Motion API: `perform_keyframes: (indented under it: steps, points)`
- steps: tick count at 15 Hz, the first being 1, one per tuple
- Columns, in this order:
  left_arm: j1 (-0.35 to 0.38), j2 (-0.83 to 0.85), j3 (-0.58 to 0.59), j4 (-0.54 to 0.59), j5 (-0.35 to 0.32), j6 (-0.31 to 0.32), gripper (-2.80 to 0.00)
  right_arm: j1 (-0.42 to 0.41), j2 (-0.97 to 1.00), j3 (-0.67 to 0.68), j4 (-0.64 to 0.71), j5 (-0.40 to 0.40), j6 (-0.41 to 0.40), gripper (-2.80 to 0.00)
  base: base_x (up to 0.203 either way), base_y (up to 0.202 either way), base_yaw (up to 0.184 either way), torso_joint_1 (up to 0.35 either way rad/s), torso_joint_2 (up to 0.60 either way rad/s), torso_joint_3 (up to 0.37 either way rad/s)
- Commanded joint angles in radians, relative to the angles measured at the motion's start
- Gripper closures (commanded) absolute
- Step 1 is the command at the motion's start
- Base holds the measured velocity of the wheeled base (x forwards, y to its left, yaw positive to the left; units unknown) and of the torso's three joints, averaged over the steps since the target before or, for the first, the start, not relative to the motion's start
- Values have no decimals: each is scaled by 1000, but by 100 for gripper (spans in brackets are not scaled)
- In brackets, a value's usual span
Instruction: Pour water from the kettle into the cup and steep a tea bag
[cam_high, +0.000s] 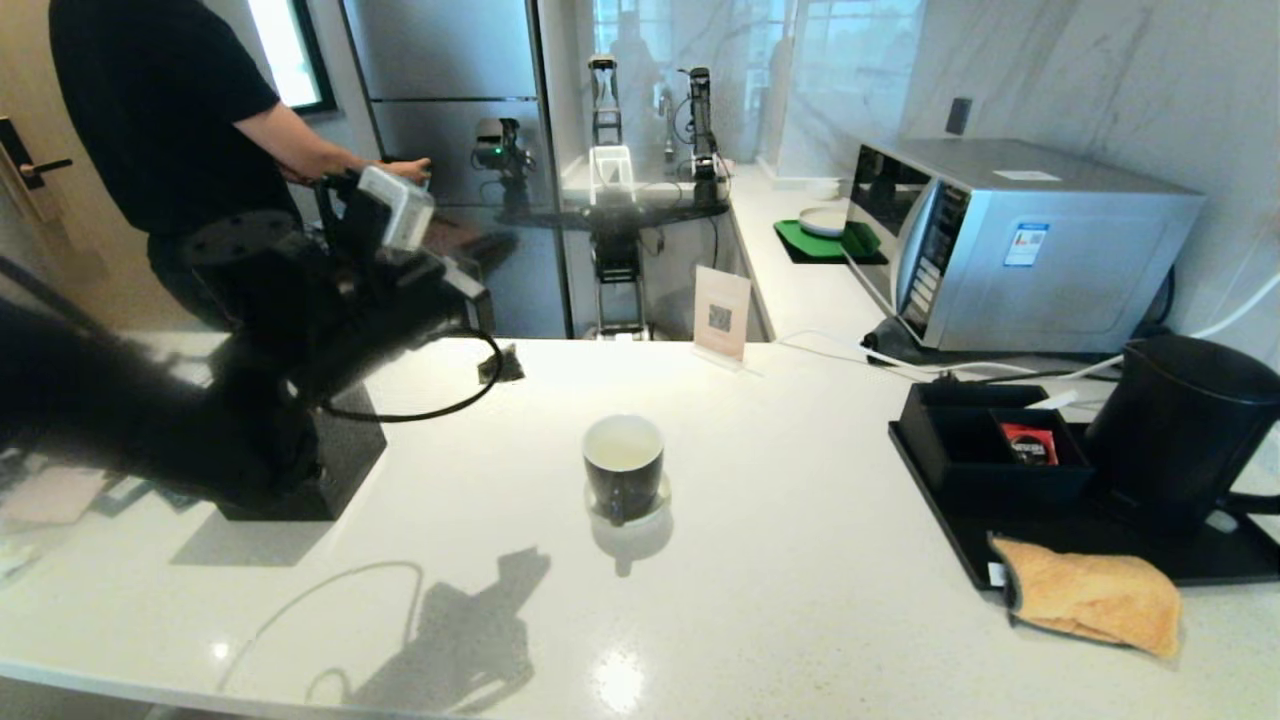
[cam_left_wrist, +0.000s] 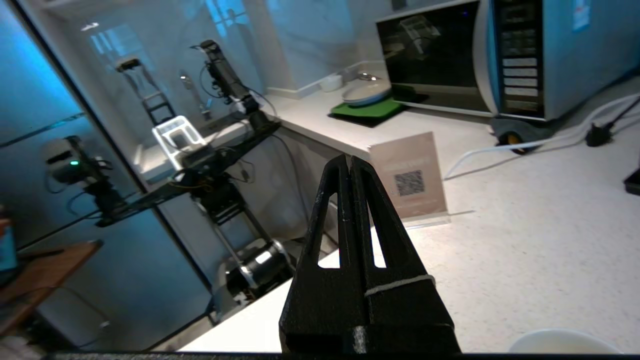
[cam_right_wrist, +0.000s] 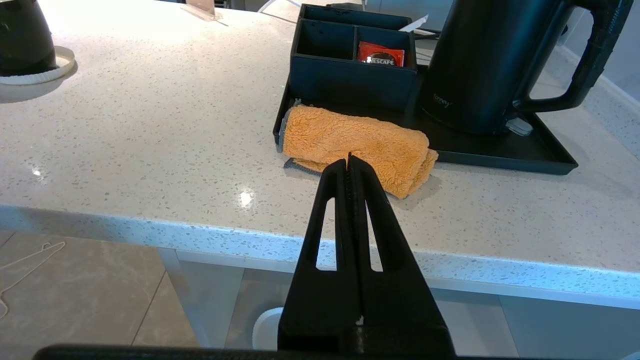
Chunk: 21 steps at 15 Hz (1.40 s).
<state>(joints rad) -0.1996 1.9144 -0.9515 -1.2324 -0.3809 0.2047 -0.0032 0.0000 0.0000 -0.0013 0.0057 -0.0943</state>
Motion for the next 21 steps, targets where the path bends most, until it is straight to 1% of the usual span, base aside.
perform_keyframes:
  steps: [1,4,6,9,12,17,19,21]
  points:
    - [50,-84,-3,29,-1,1,0,0,0,0,0,0,-1,0,0,0,0,0,0,0]
    - [115,-155,2,79,0,1,0,0,1,0,0,0,-1,0,0,0,0,0,0,0]
    - [162,-190,3,119,24,-3,0,0,0,0,0,0,-1,0,0,0,0,0,0,0]
    - [243,-221,2,151,34,-14,0,0,1,0,0,0,-1,0,0,0,0,0,0,0]
    - [340,-248,1,201,34,-13,0,0,0,0,0,0,-1,0,0,0,0,0,0,0]
    - [500,-248,7,220,36,-13,0,0,0,0,0,0,-1,0,0,0,0,0,0,0]
    - [543,-232,10,220,37,-12,0,0,0,0,0,0,-1,0,0,0,0,0,0,0]
    - [566,-207,10,219,37,-11,0,0,0,0,0,0,-1,0,0,0,0,0,0,0]
